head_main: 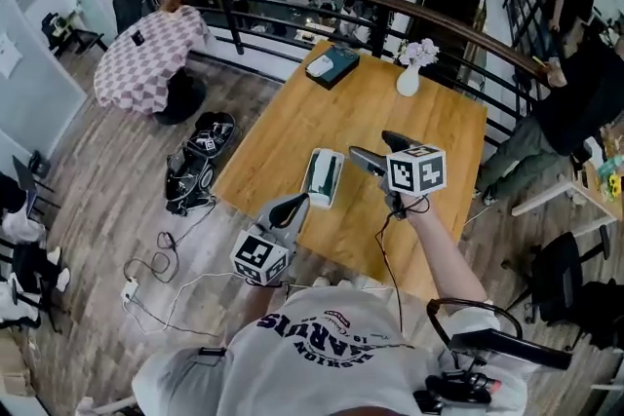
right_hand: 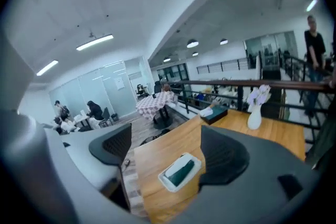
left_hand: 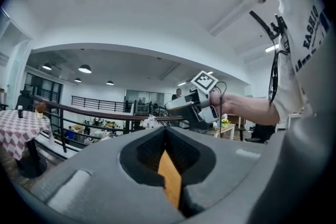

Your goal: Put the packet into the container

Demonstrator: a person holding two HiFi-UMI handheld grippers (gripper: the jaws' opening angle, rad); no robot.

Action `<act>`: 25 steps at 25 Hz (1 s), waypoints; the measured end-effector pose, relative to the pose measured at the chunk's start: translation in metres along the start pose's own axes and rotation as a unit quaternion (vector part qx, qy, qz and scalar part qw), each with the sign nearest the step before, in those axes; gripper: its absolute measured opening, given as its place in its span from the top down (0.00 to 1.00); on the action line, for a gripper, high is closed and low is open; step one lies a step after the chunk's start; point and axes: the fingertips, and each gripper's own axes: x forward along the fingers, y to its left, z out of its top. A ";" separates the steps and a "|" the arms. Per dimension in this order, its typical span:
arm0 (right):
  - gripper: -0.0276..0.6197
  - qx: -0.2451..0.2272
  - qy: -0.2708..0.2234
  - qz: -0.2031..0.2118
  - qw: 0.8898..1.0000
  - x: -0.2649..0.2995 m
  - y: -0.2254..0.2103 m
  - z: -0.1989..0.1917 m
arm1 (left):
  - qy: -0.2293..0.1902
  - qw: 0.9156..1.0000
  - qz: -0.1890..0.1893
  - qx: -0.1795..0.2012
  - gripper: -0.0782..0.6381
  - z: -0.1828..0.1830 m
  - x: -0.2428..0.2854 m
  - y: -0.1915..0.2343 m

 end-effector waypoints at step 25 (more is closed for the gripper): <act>0.76 -0.185 -0.169 -0.219 0.943 -0.226 -0.022 -0.049 | -0.001 0.994 -0.104 0.018 0.89 0.019 0.059 -0.041</act>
